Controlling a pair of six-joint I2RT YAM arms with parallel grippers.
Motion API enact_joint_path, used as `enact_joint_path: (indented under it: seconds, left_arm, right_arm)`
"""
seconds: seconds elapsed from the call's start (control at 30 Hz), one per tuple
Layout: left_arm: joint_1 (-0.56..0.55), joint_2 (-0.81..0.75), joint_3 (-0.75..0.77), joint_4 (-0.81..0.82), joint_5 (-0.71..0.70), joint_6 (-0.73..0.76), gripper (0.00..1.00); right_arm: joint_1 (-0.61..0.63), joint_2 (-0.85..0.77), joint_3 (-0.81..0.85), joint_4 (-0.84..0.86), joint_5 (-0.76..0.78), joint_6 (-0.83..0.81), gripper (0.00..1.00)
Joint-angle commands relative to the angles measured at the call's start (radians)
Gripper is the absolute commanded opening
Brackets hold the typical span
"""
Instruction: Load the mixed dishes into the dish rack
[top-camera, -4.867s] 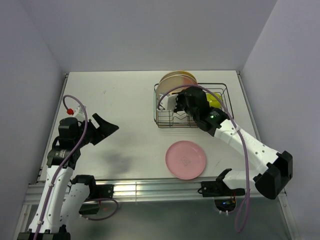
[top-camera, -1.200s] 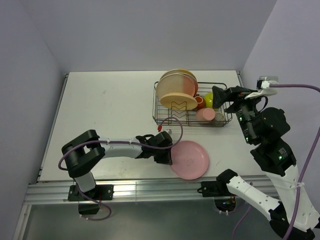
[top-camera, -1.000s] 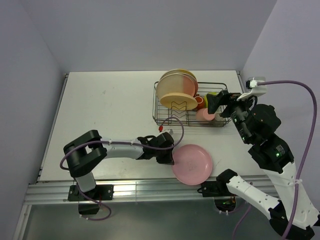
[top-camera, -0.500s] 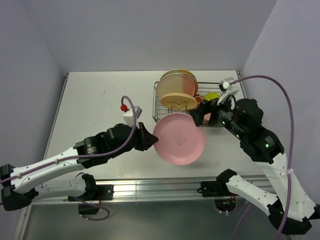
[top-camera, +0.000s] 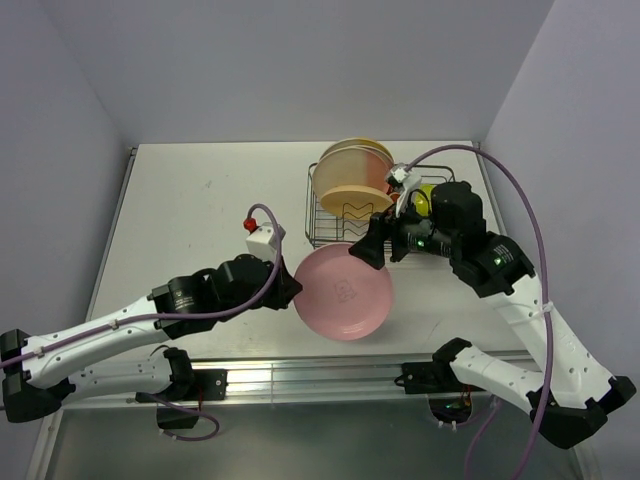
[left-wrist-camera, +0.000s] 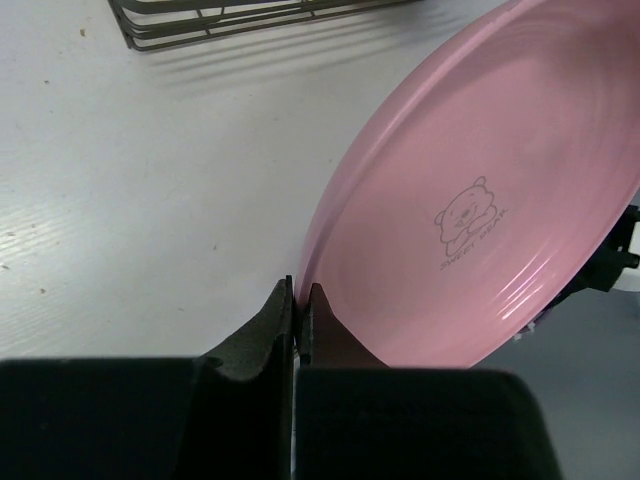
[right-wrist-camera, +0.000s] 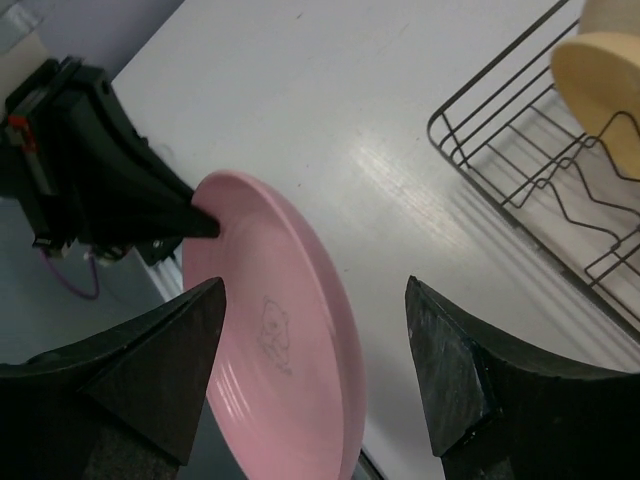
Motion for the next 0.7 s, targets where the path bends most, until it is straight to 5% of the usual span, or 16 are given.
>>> enact_joint_path:
  seconds: [0.0, 0.3, 0.33, 0.4, 0.43, 0.47, 0.63, 0.67]
  left_arm:
    - [-0.005, -0.025, 0.055, 0.0, -0.045, 0.038, 0.0]
    - [-0.005, -0.079, 0.061, -0.001, -0.023, 0.056, 0.0]
    - [-0.005, -0.085, 0.061, -0.004, -0.023, 0.059, 0.0]
    - [-0.005, -0.097, 0.066, -0.011, -0.025, 0.064, 0.0]
    - [-0.005, -0.102, 0.069, -0.014, -0.028, 0.064, 0.0]
    - [-0.005, -0.105, 0.075, -0.022, -0.031, 0.065, 0.0]
    - [-0.005, -0.117, 0.097, -0.065, -0.101, 0.035, 0.03]
    - [-0.003, -0.117, 0.106, -0.086, -0.129, 0.014, 0.4]
  right_arm:
    - [0.005, -0.042, -0.034, 0.041, -0.128, -0.008, 0.8]
    - [0.003, -0.002, -0.139, 0.05, -0.188, -0.032, 0.8]
    - [0.005, 0.002, -0.153, 0.057, -0.192, -0.034, 0.76]
    - [0.005, 0.027, -0.155, 0.057, -0.193, -0.037, 0.48]
    - [0.005, 0.038, -0.147, 0.057, -0.177, -0.035, 0.3]
    - [0.005, 0.059, -0.141, 0.052, -0.16, -0.028, 0.0]
    - [0.011, 0.085, -0.107, 0.072, -0.07, -0.025, 0.0]
    - [0.023, 0.072, -0.103, 0.084, -0.011, -0.054, 0.0]
